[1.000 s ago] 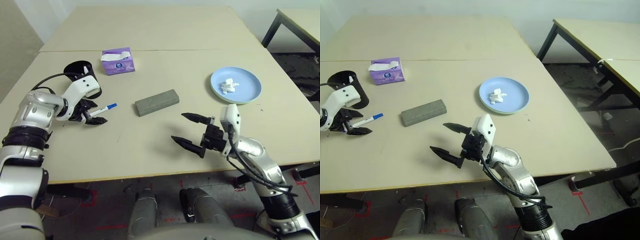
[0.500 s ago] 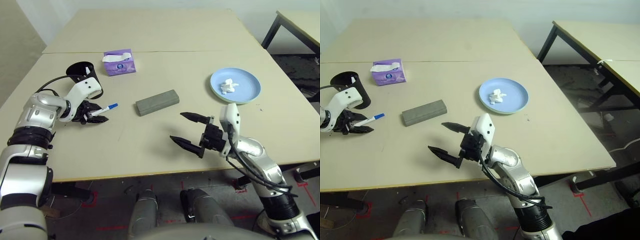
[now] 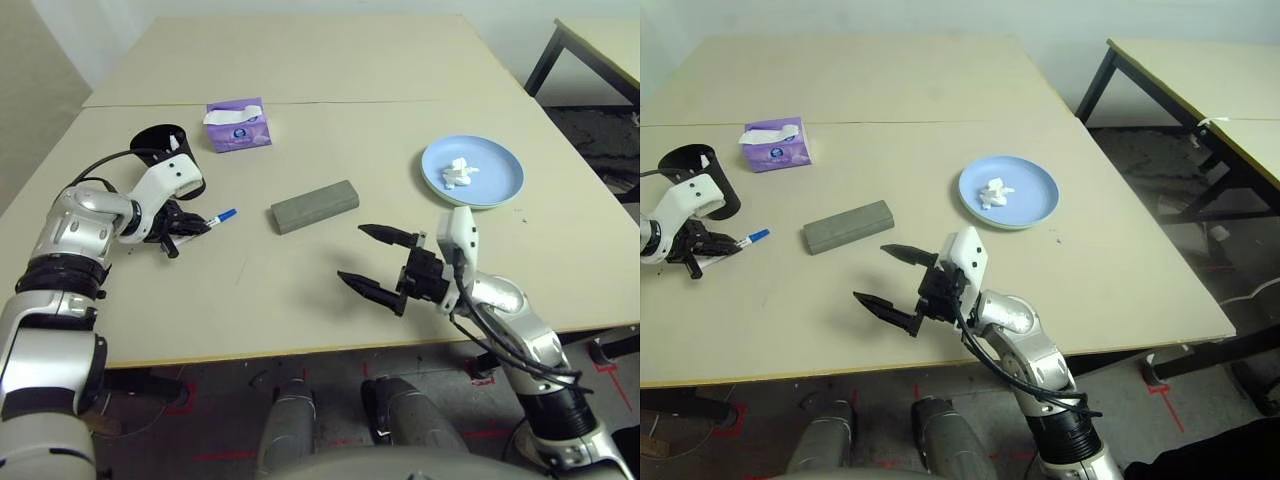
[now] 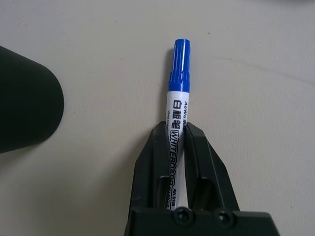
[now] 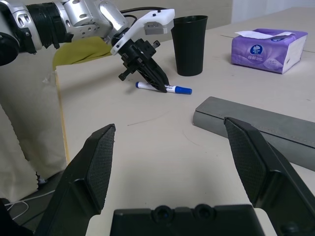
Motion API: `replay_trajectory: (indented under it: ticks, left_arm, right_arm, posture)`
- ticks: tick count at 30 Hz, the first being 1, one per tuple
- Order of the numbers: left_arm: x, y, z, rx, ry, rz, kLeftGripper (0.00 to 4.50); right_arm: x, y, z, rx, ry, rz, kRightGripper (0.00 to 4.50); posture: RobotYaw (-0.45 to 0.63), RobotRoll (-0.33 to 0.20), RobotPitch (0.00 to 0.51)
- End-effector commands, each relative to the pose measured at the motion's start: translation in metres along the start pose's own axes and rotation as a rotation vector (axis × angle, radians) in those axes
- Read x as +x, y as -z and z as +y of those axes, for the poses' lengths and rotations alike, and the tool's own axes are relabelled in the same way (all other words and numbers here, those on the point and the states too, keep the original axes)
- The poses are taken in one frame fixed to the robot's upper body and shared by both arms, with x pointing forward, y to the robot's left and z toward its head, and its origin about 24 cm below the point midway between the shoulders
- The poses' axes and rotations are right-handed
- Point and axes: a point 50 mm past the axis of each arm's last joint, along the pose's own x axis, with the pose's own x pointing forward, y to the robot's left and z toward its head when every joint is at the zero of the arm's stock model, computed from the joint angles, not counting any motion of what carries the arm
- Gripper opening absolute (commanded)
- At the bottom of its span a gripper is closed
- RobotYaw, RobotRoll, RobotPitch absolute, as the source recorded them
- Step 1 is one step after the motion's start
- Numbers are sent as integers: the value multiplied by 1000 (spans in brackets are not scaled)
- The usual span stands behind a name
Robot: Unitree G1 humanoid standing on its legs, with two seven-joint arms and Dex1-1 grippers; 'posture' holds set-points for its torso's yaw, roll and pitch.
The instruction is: Organize and tidy the items on the table.
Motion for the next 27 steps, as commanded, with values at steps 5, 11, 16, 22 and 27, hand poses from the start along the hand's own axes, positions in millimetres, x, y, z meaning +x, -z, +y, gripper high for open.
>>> replay_trajectory:
  ticks: [5,11,16,22,27]
  left_arm:
    - [-7,-4,-42,71,372,-126,260]
    - [-28,-23,-39,36,323,-320,260]
    - [-50,-43,-20,-60,144,-614,260]
    - [-70,-54,-11,-156,-67,-870,260]
    - [-86,-63,-4,-237,-267,-1029,260]
  right_arm:
    - [3,6,3,22,-30,17,4500]
    - [4,8,4,30,-46,18,4500]
    - [3,8,0,58,0,-11,4500]
    - [0,1,-19,92,145,-74,4500]
    - [-3,4,-21,56,150,-29,4500]
  posture:
    - [-69,0,139]
    - [-53,0,138]
    - [-46,0,134]
    - [-30,0,130]
    - [-17,0,129]
